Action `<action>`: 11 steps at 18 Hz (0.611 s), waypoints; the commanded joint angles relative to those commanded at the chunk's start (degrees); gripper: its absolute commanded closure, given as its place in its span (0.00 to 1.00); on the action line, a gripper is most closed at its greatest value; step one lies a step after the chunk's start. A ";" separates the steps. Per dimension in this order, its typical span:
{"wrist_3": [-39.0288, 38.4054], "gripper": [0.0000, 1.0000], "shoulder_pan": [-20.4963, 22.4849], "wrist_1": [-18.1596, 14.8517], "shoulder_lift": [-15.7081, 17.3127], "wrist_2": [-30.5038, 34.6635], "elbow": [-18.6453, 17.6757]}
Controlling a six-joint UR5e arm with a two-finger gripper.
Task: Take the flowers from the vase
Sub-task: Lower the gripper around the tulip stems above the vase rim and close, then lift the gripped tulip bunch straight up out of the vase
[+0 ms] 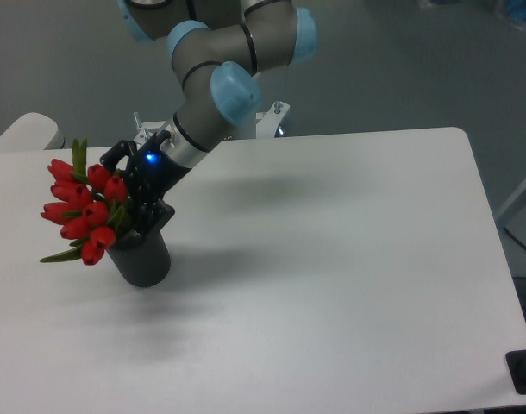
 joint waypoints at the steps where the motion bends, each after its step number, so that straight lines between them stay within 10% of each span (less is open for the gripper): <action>1: 0.00 0.01 0.00 0.00 0.00 0.00 0.00; 6: 0.79 0.53 0.18 0.17 -0.17 0.09 0.01; 11: 0.88 0.67 0.53 0.97 -0.18 0.26 0.18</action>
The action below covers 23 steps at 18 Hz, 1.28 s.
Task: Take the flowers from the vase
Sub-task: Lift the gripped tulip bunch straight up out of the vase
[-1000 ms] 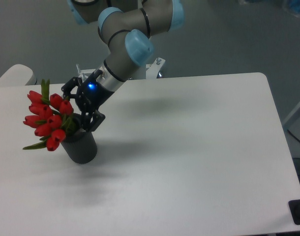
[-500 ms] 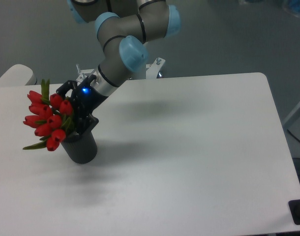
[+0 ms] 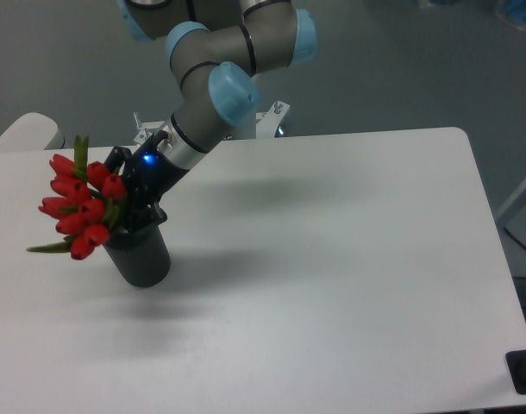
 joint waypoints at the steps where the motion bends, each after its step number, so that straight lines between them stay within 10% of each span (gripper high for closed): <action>1: 0.00 0.70 0.18 0.17 0.00 0.00 0.09; 23: -10.63 0.73 5.80 -0.44 5.44 -6.68 4.94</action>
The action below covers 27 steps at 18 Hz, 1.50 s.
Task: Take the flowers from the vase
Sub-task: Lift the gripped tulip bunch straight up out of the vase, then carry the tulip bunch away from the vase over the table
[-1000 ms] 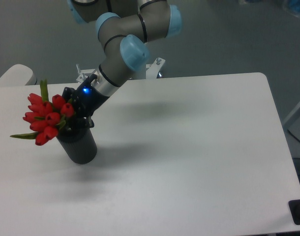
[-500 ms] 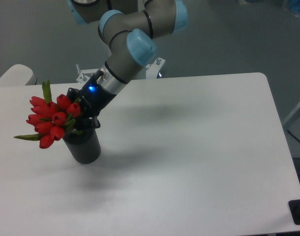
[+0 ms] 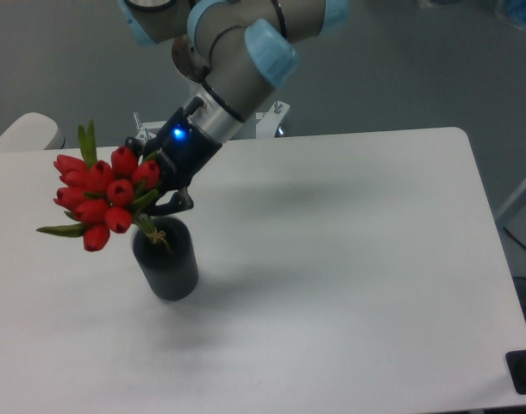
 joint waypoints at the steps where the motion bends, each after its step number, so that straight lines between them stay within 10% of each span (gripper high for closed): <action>1: 0.00 0.74 0.00 0.00 0.18 0.00 -0.53; 27: -9.23 0.74 10.71 -0.09 2.38 -11.16 8.60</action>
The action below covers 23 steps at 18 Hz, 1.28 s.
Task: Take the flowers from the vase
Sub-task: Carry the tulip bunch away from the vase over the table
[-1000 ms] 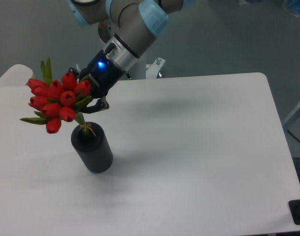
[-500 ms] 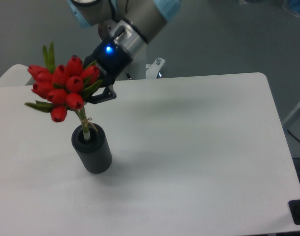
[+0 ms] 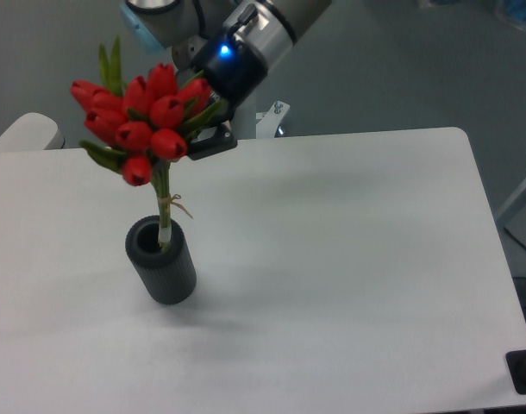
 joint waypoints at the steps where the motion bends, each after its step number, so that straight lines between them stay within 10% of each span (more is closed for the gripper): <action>1: 0.52 0.74 1.23 0.17 -0.35 0.09 0.00; 13: 6.42 0.74 4.67 1.06 -18.45 9.58 14.14; 23: 13.25 0.74 3.00 0.97 -21.27 23.73 16.35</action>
